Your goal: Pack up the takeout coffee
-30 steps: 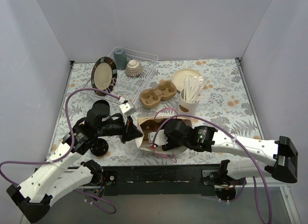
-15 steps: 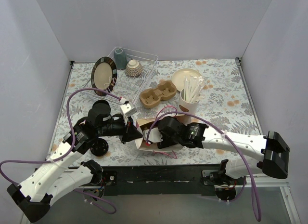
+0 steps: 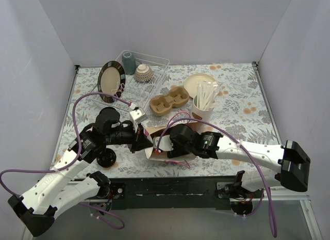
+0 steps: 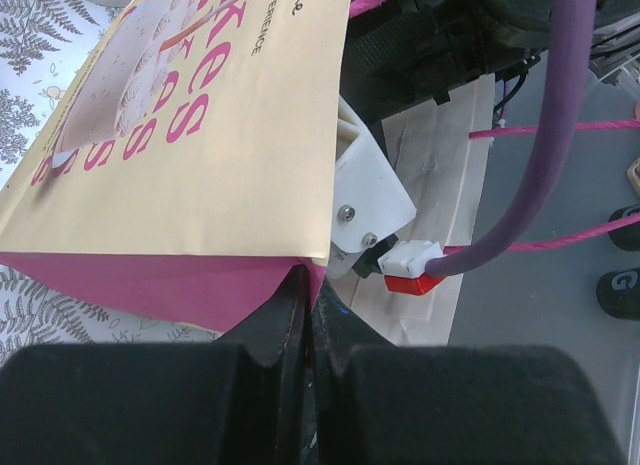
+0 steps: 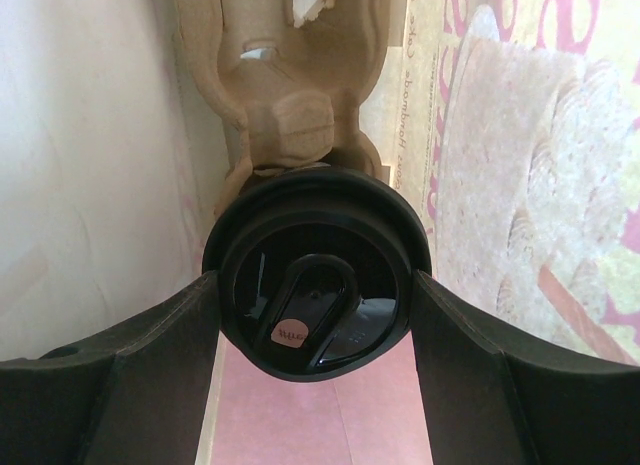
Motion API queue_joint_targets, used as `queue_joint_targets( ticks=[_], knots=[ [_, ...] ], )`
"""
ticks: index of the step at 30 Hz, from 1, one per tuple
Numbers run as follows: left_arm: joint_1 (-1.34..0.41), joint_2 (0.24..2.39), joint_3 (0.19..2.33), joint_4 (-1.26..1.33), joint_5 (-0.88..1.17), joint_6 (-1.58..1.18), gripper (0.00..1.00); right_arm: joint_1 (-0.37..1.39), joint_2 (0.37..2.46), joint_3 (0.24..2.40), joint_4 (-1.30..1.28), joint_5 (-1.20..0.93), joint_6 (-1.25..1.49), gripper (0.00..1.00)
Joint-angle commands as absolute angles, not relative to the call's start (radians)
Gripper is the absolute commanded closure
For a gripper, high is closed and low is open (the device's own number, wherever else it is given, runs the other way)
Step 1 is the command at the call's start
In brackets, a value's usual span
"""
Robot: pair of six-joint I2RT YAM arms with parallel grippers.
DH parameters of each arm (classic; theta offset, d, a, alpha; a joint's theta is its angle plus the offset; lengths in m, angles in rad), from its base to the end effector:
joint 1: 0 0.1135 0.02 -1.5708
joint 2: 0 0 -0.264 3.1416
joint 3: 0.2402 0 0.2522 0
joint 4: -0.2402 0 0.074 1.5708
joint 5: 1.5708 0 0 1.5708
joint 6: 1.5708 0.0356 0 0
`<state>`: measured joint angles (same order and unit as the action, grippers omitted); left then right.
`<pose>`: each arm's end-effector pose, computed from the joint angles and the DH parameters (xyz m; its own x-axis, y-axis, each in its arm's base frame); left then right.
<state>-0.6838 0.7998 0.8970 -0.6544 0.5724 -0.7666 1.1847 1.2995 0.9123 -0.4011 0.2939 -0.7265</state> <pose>0.1136 -0.1174 0.3314 -0.9108 -0.0099 -0.4126 0.3548 0.4919 -0.7951 0.1131 0.2508 0.2543 0.3383 -0.8562 -0.3906 -0.7827 -0.0255 -0.6219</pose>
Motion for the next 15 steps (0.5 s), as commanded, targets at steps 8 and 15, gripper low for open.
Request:
queue_joint_targets(
  ticks=[8,15],
  knots=[
    [-0.686,0.796,0.933,-0.664,0.587,-0.775,1.0,1.178,1.293,0.83,-0.397,0.248,-0.637,0.37],
    [-0.686,0.799,0.936,-0.675,0.589,-0.773,1.0,1.173,1.25,0.841,-0.4,0.281,-0.62,0.22]
  ],
)
